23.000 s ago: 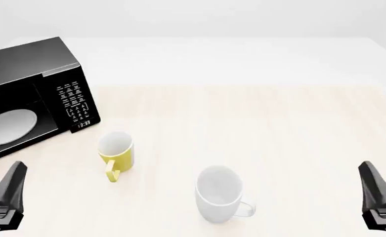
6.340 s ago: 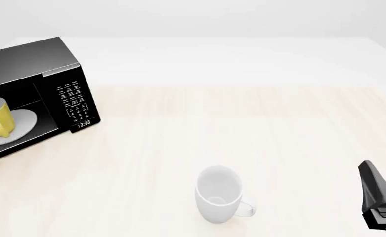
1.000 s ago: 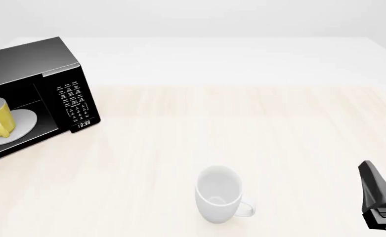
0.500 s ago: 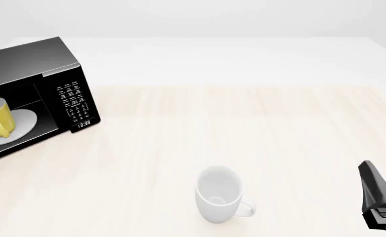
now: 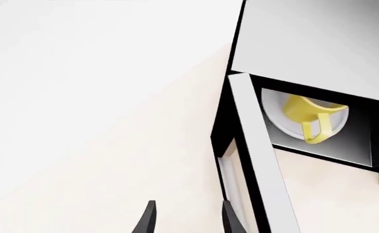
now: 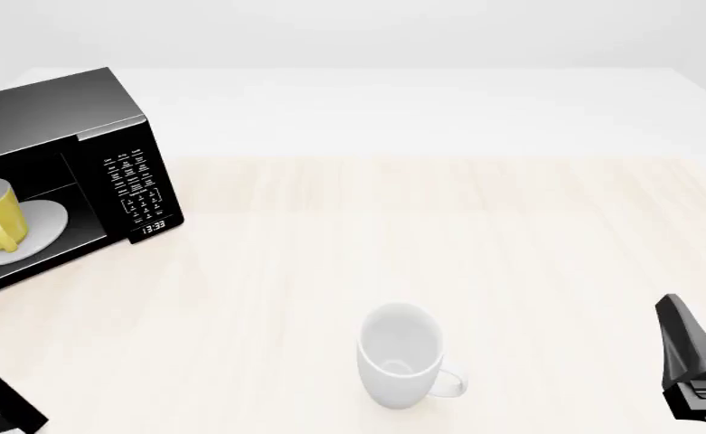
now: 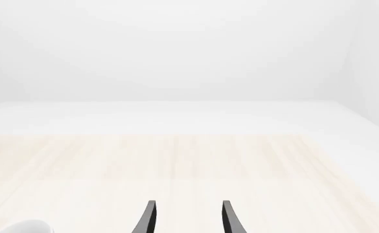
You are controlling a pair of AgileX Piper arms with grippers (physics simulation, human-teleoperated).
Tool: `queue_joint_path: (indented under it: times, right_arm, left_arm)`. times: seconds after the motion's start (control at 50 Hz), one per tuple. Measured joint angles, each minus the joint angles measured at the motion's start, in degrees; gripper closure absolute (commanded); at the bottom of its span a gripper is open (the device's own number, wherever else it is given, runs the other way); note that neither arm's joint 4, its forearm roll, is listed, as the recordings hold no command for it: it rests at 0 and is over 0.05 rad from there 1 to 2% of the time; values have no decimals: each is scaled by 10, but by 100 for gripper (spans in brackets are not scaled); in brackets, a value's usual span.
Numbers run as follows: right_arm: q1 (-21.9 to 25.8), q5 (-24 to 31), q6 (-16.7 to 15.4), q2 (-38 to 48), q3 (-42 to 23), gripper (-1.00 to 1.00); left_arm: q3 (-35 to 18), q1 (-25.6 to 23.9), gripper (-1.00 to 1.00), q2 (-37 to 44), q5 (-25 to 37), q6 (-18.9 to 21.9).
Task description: Put the yellow and white mug in the microwave and close it.
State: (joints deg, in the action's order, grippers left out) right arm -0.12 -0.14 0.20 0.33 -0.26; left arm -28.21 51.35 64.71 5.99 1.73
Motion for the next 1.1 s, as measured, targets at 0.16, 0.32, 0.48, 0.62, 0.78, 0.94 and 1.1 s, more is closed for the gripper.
queue_joint_path:
  times: [0.16, 0.32, 0.48, 0.62, 0.78, 0.94, 1.1]
  right_arm:
    - [0, 0, 0, 0, 0, -100]
    - [0, 0, 0, 0, 0, -100]
    - [0, 0, 0, 0, 0, -100]
    - [0, 0, 0, 0, 0, -100]
    - [0, 0, 0, 0, 0, -100]
    - [0, 0, 0, 0, 0, -100]
    - [0, 0, 0, 0, 0, -100]
  left_arm:
    - [4, -17, -100, 1, -4, -1]
    - [7, -32, -100, 7, -12, -3]
    - [12, -50, -100, 13, -19, -5]
    - [15, -65, -100, 16, -24, -8]
    - [18, -80, -100, 17, -28, -13]
    - [22, -94, -100, 11, -31, -16]
    - [25, -111, -100, -6, -29, -19]
